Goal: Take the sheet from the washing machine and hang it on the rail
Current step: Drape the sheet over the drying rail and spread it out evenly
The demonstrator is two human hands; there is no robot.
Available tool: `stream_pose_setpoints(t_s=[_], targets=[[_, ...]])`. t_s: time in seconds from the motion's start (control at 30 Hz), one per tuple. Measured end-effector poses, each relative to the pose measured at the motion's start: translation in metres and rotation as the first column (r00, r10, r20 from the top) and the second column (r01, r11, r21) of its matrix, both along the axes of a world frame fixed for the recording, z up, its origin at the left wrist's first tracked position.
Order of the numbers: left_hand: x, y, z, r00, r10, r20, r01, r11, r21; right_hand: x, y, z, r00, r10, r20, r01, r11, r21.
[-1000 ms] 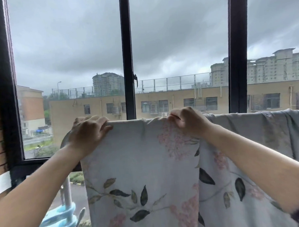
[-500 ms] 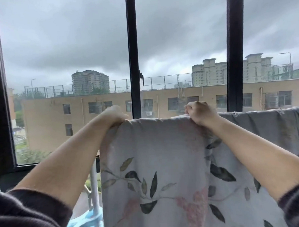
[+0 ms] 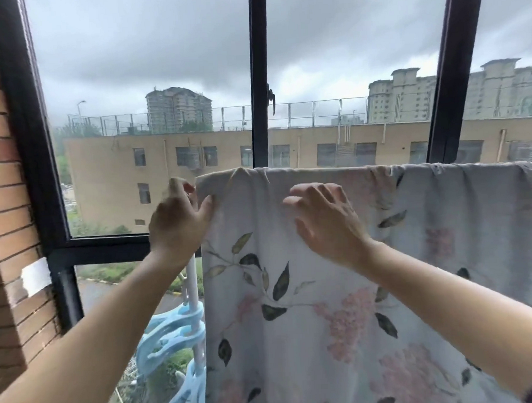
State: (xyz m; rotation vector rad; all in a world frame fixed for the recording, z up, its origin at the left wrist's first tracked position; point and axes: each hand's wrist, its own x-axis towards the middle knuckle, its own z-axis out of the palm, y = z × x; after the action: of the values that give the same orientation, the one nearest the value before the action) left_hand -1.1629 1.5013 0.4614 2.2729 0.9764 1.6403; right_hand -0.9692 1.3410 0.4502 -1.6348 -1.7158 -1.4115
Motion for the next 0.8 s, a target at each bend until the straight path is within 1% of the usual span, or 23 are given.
stream_pose_setpoints(t_s=[0.03, 0.07, 0.1, 0.17, 0.2, 0.23, 0.27, 0.3, 0.33, 0.37, 0.4, 0.43, 0.47, 0.5, 0.53, 0.67, 0.73, 0.8], targets=[[-0.001, -0.003, -0.002, 0.999, -0.024, -0.044, 0.021, 0.997, -0.075, -0.011, -0.002, -0.013, 0.997, 0.073, 0.014, -0.072, 0.997, -0.042], [-0.001, -0.006, -0.002, 0.993, -0.083, -0.089, 0.070, 0.988, -0.141, -0.020, -0.002, -0.023, 0.994, 0.113, 0.013, -0.111, 0.988, -0.105], [-0.001, -0.010, -0.001, 0.980, -0.177, -0.096, 0.155, 0.967, -0.202, -0.025, -0.001, -0.034, 0.993, 0.115, -0.002, -0.113, 0.979, -0.169], [-0.001, -0.021, 0.002, 0.930, -0.368, 0.013, 0.353, 0.881, -0.315, -0.036, -0.003, -0.050, 0.995, 0.072, -0.074, -0.089, 0.959, -0.270], [0.000, -0.026, 0.004, 0.898, -0.432, 0.082, 0.431, 0.829, -0.357, -0.042, -0.004, -0.053, 0.985, 0.043, -0.165, -0.093, 0.947, -0.306], [0.001, -0.032, 0.006, 0.865, -0.480, 0.149, 0.496, 0.769, -0.402, -0.050, -0.008, -0.055, 0.956, 0.002, -0.292, -0.104, 0.936, -0.337], [0.004, -0.037, 0.009, 0.829, -0.519, 0.210, 0.553, 0.700, -0.452, -0.057, -0.008, -0.055, 0.894, -0.065, -0.442, -0.121, 0.917, -0.380], [0.007, -0.040, 0.012, 0.798, -0.539, 0.269, 0.594, 0.629, -0.501, -0.065, -0.008, -0.055, 0.797, -0.134, -0.589, -0.158, 0.895, -0.417], [0.010, -0.045, 0.014, 0.777, -0.544, 0.316, 0.618, 0.566, -0.546, -0.072, -0.005, -0.057, 0.692, -0.194, -0.695, -0.192, 0.878, -0.437], [0.012, -0.049, 0.016, 0.761, -0.541, 0.358, 0.636, 0.511, -0.579, -0.077, -0.002, -0.060, 0.598, -0.238, -0.765, -0.207, 0.876, -0.435], [0.015, -0.052, 0.018, 0.747, -0.538, 0.391, 0.652, 0.472, -0.594, -0.081, 0.002, -0.061, 0.524, -0.262, -0.810, -0.203, 0.886, -0.418], [0.016, -0.055, 0.018, 0.735, -0.533, 0.419, 0.665, 0.447, -0.598, -0.081, 0.004, -0.065, 0.479, -0.288, -0.829, -0.188, 0.889, -0.417], [0.017, -0.057, 0.018, 0.729, -0.528, 0.434, 0.673, 0.439, -0.595, -0.079, 0.003, -0.068, 0.459, -0.319, -0.829, -0.164, 0.887, -0.432], [0.016, -0.058, 0.017, 0.725, -0.524, 0.447, 0.680, 0.438, -0.589, -0.076, 0.000, -0.070, 0.460, -0.350, -0.816, -0.131, 0.882, -0.452], [0.015, -0.058, 0.017, 0.723, -0.520, 0.454, 0.683, 0.440, -0.584, -0.072, -0.004, -0.070, 0.481, -0.374, -0.793, -0.082, 0.881, -0.466], [0.009, -0.054, 0.006, 0.742, -0.540, 0.398, 0.654, 0.450, -0.608, -0.048, -0.025, -0.058, 0.664, -0.434, -0.609, 0.168, 0.880, -0.445], [0.009, -0.053, 0.003, 0.743, -0.555, 0.374, 0.647, 0.453, -0.613, -0.041, -0.030, -0.047, 0.722, -0.482, -0.497, 0.274, 0.858, -0.435], [0.011, -0.052, 0.004, 0.730, -0.564, 0.385, 0.663, 0.447, -0.601, -0.035, -0.031, -0.040, 0.764, -0.512, -0.391, 0.358, 0.842, -0.403]])
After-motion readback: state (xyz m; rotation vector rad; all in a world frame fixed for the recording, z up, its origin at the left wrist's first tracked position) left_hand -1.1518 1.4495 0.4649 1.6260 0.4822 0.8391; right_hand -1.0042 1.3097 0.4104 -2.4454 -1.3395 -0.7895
